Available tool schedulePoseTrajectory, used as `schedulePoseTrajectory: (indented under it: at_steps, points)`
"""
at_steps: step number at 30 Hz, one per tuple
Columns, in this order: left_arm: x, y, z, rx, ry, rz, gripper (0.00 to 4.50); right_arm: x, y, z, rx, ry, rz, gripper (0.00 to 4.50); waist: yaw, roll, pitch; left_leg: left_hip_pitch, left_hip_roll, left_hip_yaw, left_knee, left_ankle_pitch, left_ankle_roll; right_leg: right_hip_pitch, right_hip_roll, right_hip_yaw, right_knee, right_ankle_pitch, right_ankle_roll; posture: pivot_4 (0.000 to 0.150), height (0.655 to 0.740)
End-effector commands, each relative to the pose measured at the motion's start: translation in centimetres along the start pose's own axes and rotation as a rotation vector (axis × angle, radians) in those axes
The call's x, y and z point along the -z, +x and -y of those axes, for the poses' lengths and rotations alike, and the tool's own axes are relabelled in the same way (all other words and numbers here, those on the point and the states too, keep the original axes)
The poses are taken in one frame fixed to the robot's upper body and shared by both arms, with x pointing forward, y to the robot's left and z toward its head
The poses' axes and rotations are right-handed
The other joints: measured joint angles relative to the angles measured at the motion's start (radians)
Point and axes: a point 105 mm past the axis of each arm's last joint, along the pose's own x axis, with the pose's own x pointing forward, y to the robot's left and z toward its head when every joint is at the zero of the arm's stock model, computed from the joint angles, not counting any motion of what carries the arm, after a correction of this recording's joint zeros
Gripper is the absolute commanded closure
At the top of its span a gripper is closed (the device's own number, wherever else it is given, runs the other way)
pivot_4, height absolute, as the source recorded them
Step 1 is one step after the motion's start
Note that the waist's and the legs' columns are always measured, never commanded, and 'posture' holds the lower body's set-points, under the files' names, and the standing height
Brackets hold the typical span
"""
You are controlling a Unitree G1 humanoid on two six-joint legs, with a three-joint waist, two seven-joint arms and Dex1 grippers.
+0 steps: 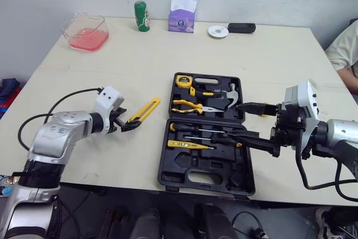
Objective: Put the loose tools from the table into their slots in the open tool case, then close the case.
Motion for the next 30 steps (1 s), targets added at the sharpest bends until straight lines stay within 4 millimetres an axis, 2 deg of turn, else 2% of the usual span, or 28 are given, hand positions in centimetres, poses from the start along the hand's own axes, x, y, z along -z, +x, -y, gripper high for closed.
schedulePoseTrajectory:
  at_steps: [1, 3, 7, 8, 12, 16, 18, 20, 23, 27, 30]
  points:
    - [0.5, 0.7, 0.7, 0.047, 0.075, -0.058, 0.31, -0.9, 0.1, -0.7, -0.003, -0.033, 0.027, 0.0, 0.001, 0.0, 0.0, 0.0, 0.0, 0.0, 0.0, 0.0, 0.0, 0.0, 0.0, 0.0, 0.0, 0.0, 0.0, 0.15, 0.74]
    - [0.6, 0.8, 0.6, 0.038, 0.111, -0.069, 0.86, -0.8, 0.1, -0.7, 0.0, -0.033, 0.026, 0.0, 0.002, 0.0, 0.0, 0.0, 0.0, 0.0, 0.001, 0.0, 0.0, 0.0, 0.0, 0.0, -0.001, 0.0, 0.0, 0.15, 0.74]
    - [-0.6, 0.6, 0.1, 0.015, 0.076, -0.011, 2.79, -0.6, 0.2, -0.9, 0.007, -0.033, 0.014, 0.0, 0.003, 0.0, 0.0, 0.0, 0.0, 0.0, 0.001, 0.0, 0.001, 0.001, -0.001, 0.0, -0.001, 0.0, 0.0, 0.15, 0.74]
    - [-1.0, 0.2, -0.2, 0.006, 0.059, 0.01, 2.94, -0.5, 0.2, -1.0, 0.008, -0.033, 0.01, 0.0, 0.003, 0.0, 0.0, 0.0, 0.0, 0.0, 0.001, 0.0, 0.001, 0.001, -0.001, 0.0, -0.001, 0.0, 0.0, 0.15, 0.74]
    - [-2.4, -1.8, -0.7, 0.007, 0.057, 0.087, 2.94, -0.4, -0.2, -1.3, 0.011, -0.021, 0.001, 0.0, 0.0, -0.001, 0.0, 0.0, 0.0, -0.001, 0.001, 0.0, 0.001, 0.0, -0.001, 0.0, 0.0, 0.0, 0.0, 0.15, 0.74]
    - [-5.3, -5.4, 0.7, 0.133, 0.271, 0.149, 2.94, -0.2, -0.6, -1.3, 0.008, -0.015, -0.033, 0.0, -0.004, -0.004, 0.002, -0.001, 0.001, 0.0, 0.0, 0.001, 0.0, 0.0, 0.0, 0.0, 0.001, 0.0, 0.0, 0.15, 0.74]
    - [-6.6, -6.8, 3.0, 0.278, 0.365, 0.155, 2.94, -0.3, -1.0, -1.6, -0.009, 0.007, -0.043, 0.0, -0.002, -0.004, 0.002, 0.0, 0.0, 0.0, 0.0, 0.001, 0.0, 0.0, 0.0, 0.0, 0.0, 0.0, 0.0, 0.15, 0.74]
    - [-6.3, -7.5, 5.1, 0.415, 0.425, 0.119, 2.94, 0.1, -1.1, -2.0, -0.023, 0.028, -0.059, 0.0, 0.004, -0.004, 0.002, 0.0, 0.0, -0.001, 0.001, 0.001, 0.0, 0.001, -0.001, 0.0, -0.002, 0.0, 0.0, 0.15, 0.74]
    - [-5.3, -7.1, 8.2, 0.576, 0.544, 0.052, 2.94, 0.9, -1.4, -2.4, -0.033, 0.029, -0.106, 0.0, 0.005, -0.003, 0.002, 0.0, 0.0, -0.002, 0.001, 0.001, 0.0, 0.002, -0.002, 0.0, -0.004, 0.0, 0.0, 0.15, 0.74]
    - [-6.2, -4.9, 11.3, 0.69, 0.622, 0.045, 2.94, 0.9, -1.9, -2.3, -0.022, 0.039, -0.123, 0.0, 0.008, -0.004, 0.003, -0.001, -0.001, -0.001, 0.002, 0.002, 0.002, 0.002, -0.001, 0.0, -0.003, 0.0, 0.0, 0.15, 0.74]
    - [-6.2, -2.7, 13.3, 0.75, 0.661, 0.005, 2.94, 2.0, -2.4, -3.2, -0.024, 0.071, -0.169, 0.0, 0.016, -0.004, 0.003, -0.001, -0.001, -0.001, 0.002, 0.002, 0.003, 0.002, 0.0, 0.0, -0.003, 0.0, 0.001, 0.15, 0.74]
